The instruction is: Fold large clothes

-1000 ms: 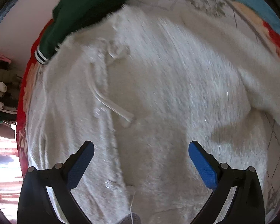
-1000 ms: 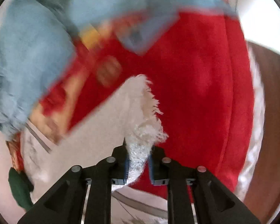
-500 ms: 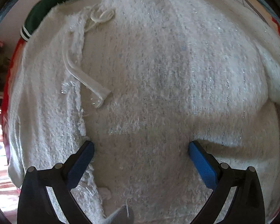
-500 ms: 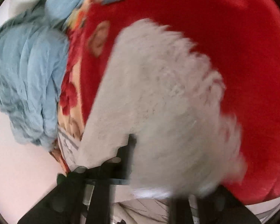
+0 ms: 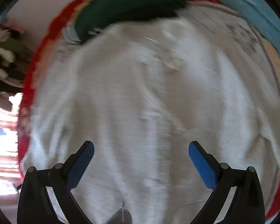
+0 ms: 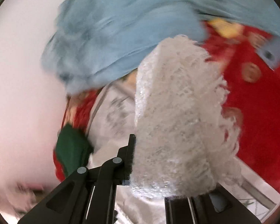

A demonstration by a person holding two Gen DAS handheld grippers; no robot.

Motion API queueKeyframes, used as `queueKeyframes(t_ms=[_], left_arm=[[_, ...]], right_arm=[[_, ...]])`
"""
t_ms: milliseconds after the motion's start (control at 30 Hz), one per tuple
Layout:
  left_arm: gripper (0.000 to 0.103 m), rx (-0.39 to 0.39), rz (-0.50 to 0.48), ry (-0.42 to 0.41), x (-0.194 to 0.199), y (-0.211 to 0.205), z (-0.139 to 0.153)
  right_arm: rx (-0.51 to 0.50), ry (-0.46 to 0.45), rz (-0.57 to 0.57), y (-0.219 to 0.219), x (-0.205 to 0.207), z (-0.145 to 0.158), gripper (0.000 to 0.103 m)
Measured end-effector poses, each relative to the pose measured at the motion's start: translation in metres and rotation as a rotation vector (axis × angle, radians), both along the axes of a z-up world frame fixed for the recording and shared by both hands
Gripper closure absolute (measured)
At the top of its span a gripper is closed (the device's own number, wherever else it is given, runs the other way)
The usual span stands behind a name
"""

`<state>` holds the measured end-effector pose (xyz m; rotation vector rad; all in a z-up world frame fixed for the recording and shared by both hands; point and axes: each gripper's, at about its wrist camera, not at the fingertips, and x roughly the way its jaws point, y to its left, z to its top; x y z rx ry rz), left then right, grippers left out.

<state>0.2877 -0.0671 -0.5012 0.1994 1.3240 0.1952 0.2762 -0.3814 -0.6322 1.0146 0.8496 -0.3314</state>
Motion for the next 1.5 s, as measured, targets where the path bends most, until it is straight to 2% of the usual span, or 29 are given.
queueKeyframes(t_ms=[100, 200, 300, 433, 567, 633, 733, 800, 833, 867, 933, 1000, 1067, 1167, 1233, 1300, 1367, 1433, 1500], left_arm=[[0.0, 0.09, 0.068, -0.042, -0.004, 0.046, 0.007], [0.0, 0.102, 0.164, -0.021, -0.012, 0.085, -0.004], [0.0, 0.099, 0.273, 0.008, -0.022, 0.129, -0.022], [0.0, 0.102, 0.38, 0.032, -0.034, 0.18, -0.04], [0.0, 0.086, 0.437, 0.046, -0.047, 0.216, -0.052], [0.0, 0.086, 0.44, 0.05, -0.051, 0.21, -0.055], [0.0, 0.077, 0.437, 0.054, -0.053, 0.223, -0.057], [0.0, 0.071, 0.433, 0.055, -0.054, 0.226, -0.055], [0.0, 0.067, 0.432, 0.055, -0.055, 0.226, -0.052], [0.0, 0.058, 0.432, 0.054, -0.055, 0.229, -0.049], [0.0, 0.04, 0.432, 0.049, -0.055, 0.227, -0.041], [0.0, 0.014, 0.426, 0.036, -0.052, 0.225, -0.029], [0.0, -0.007, 0.41, 0.016, -0.047, 0.219, -0.018], [0.0, -0.042, 0.36, -0.017, -0.027, 0.199, -0.002], [0.0, -0.054, 0.321, -0.037, -0.011, 0.185, 0.003], [0.0, -0.057, 0.27, -0.044, 0.004, 0.162, 0.0], [0.0, -0.042, 0.223, -0.051, 0.019, 0.142, -0.009], [0.0, -0.008, 0.175, -0.052, 0.037, 0.121, -0.021], [0.0, 0.036, 0.139, -0.047, 0.053, 0.105, -0.038]], right_arm=[[-0.102, 0.027, 0.184, 0.075, 0.047, 0.014, 0.095], [-0.164, 0.068, 0.335, 0.144, 0.084, 0.008, 0.095], [-0.252, 0.118, 0.518, 0.238, 0.125, -0.012, 0.095], [-0.366, 0.179, 0.748, 0.353, 0.155, -0.048, 0.095], [-0.508, 0.252, 0.991, 0.471, 0.158, -0.098, 0.095], [-0.581, 0.261, 1.085, 0.517, 0.148, -0.116, 0.095], [-0.647, 0.284, 1.187, 0.552, 0.137, -0.136, 0.095], [-0.685, 0.302, 1.25, 0.569, 0.127, -0.144, 0.088], [-0.664, 0.304, 1.283, 0.573, 0.123, -0.144, 0.081], [-0.609, 0.315, 1.311, 0.573, 0.119, -0.143, 0.068], [-0.419, 0.317, 1.306, 0.556, 0.111, -0.127, 0.062], [-0.304, 0.306, 1.229, 0.524, 0.102, -0.107, 0.058], [-0.226, 0.315, 1.081, 0.47, 0.088, -0.082, 0.054], [-0.311, 0.431, 0.861, 0.383, 0.061, -0.069, 0.053], [-0.363, 0.533, 0.762, 0.33, 0.041, -0.077, 0.053], [-0.35, 0.59, 0.71, 0.29, 0.029, -0.091, 0.053], [-0.323, 0.654, 0.746, 0.267, 0.023, -0.121, 0.053], [-0.313, 0.657, 0.735, 0.253, 0.022, -0.14, 0.055], [-0.307, 0.642, 0.61, 0.224, 0.023, -0.145, 0.063]])
